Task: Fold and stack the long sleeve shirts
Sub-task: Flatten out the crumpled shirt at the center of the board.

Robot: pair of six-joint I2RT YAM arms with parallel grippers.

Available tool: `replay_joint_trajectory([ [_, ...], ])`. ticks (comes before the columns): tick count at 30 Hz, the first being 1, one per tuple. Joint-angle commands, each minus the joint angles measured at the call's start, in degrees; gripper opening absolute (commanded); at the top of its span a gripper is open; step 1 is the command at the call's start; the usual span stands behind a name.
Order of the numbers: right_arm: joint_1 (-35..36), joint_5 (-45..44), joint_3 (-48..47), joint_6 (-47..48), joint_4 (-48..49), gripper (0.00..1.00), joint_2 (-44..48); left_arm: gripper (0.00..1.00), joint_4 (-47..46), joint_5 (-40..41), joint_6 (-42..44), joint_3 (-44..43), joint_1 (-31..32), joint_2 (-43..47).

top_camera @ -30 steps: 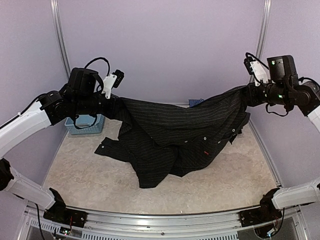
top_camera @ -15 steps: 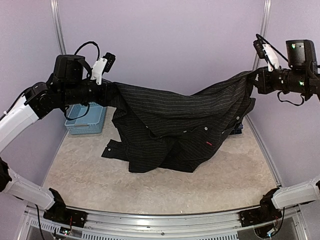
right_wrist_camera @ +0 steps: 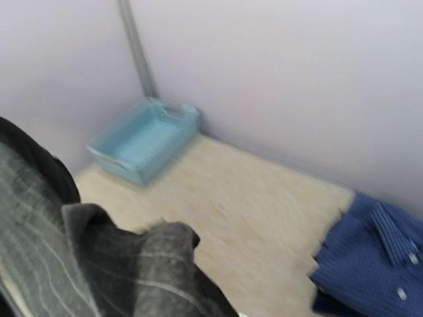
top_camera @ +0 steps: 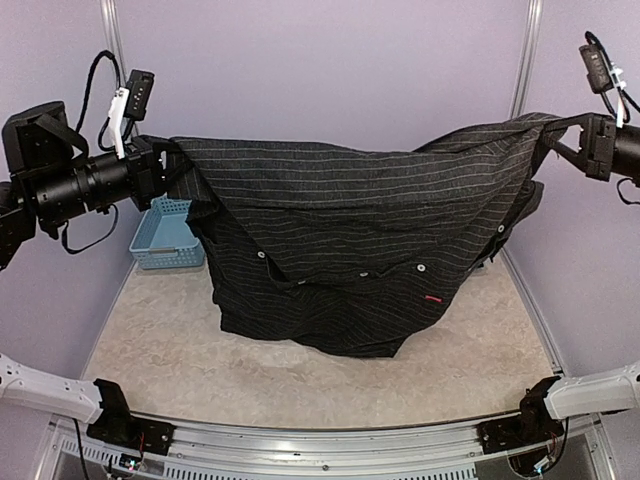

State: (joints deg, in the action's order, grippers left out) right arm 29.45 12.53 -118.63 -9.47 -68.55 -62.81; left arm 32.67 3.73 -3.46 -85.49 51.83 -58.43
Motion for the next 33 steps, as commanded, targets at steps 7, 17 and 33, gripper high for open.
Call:
replay_joint_trajectory([
  [7,-0.4,1.5,-5.8,-2.9,0.7,0.00,0.7,0.00,-2.5,2.4,-0.5,-4.4,1.0,-0.7],
  [17,-0.5,-3.5,8.1,-2.2,7.4,0.00,2.4,0.00,-2.9,8.8,0.1,-2.1,0.7,-4.2],
  [33,-0.5,-7.1,19.7,-3.4,13.0,0.00,3.5,0.00,-5.2,3.3,-4.8,3.2,-10.3,-6.8],
])
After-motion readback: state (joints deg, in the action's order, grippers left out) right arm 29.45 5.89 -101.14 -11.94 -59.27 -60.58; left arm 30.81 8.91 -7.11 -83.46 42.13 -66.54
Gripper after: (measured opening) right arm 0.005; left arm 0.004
